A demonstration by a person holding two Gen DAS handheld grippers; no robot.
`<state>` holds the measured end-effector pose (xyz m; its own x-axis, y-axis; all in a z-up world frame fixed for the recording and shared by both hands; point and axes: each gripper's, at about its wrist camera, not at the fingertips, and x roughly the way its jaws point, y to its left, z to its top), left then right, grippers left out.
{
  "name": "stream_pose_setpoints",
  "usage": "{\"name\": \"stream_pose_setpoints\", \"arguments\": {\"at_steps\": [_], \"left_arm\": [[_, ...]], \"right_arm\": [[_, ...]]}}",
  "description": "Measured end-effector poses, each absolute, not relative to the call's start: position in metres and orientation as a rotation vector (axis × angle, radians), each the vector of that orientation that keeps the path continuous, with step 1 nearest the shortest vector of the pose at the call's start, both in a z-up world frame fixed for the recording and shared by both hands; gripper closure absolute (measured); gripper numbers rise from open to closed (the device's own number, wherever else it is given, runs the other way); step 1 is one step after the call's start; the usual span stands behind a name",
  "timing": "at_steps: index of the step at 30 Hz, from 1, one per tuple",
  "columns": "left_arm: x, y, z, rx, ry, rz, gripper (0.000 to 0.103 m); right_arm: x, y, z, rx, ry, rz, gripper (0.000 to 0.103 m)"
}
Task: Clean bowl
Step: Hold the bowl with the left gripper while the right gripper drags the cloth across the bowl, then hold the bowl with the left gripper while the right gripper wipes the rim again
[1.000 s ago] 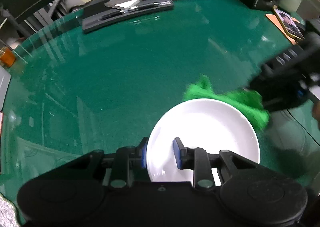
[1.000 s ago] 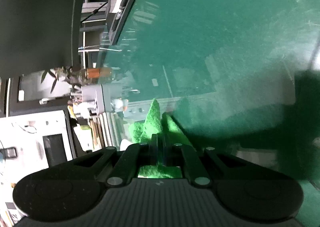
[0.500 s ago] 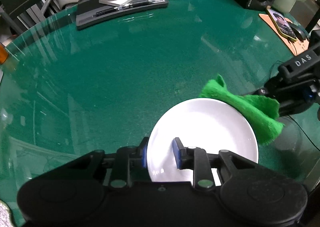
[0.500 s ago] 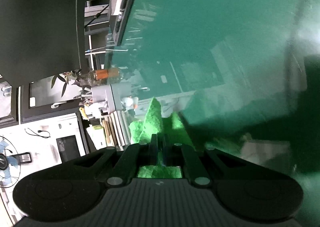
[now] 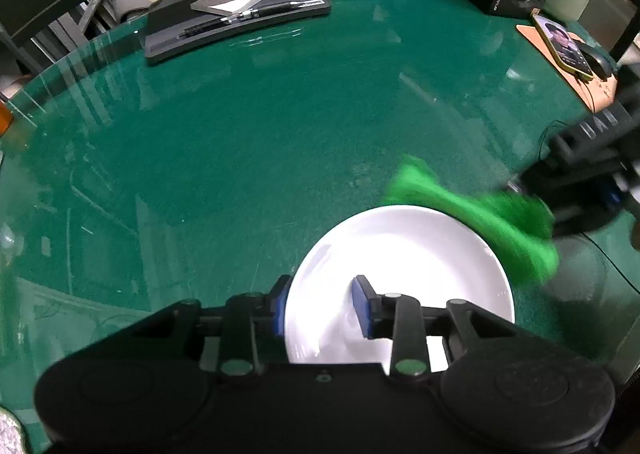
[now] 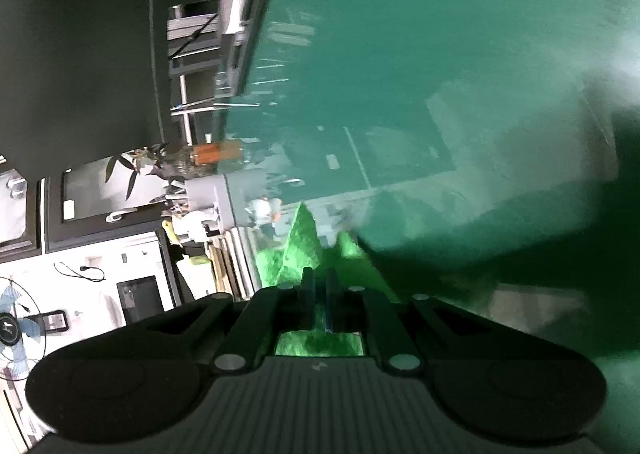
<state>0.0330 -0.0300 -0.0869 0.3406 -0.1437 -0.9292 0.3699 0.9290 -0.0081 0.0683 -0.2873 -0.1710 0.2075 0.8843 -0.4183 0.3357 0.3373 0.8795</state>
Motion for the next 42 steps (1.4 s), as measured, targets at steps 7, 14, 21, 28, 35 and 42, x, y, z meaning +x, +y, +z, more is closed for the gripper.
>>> {"name": "stream_pose_setpoints", "arguments": {"at_steps": [7, 14, 21, 28, 35, 42], "left_arm": [[0.033, -0.031, -0.087, 0.221, 1.175, -0.331, 0.07], [0.034, -0.033, -0.088, 0.225, 1.17, -0.329, 0.068], [0.036, -0.035, -0.088, 0.239, 1.162, -0.332, 0.065], [0.036, -0.035, -0.088, 0.244, 1.154, -0.337, 0.065], [0.037, -0.034, -0.089, 0.241, 1.143, -0.341, 0.061], [0.037, -0.025, -0.081, 0.17, 1.137, -0.274, 0.071]], "right_arm": [[0.104, -0.245, -0.173, 1.194, 1.346, 0.612, 0.097], [0.1, -0.248, -0.172, 1.179, 1.333, 0.612, 0.097], [0.074, -0.278, -0.173, 1.214, 1.343, 0.552, 0.097], [0.115, -0.228, -0.17, 1.127, 1.335, 0.64, 0.097], [0.092, -0.262, -0.167, 1.102, 1.331, 0.583, 0.097], [0.058, -0.292, -0.174, 1.191, 1.317, 0.537, 0.101]]}}
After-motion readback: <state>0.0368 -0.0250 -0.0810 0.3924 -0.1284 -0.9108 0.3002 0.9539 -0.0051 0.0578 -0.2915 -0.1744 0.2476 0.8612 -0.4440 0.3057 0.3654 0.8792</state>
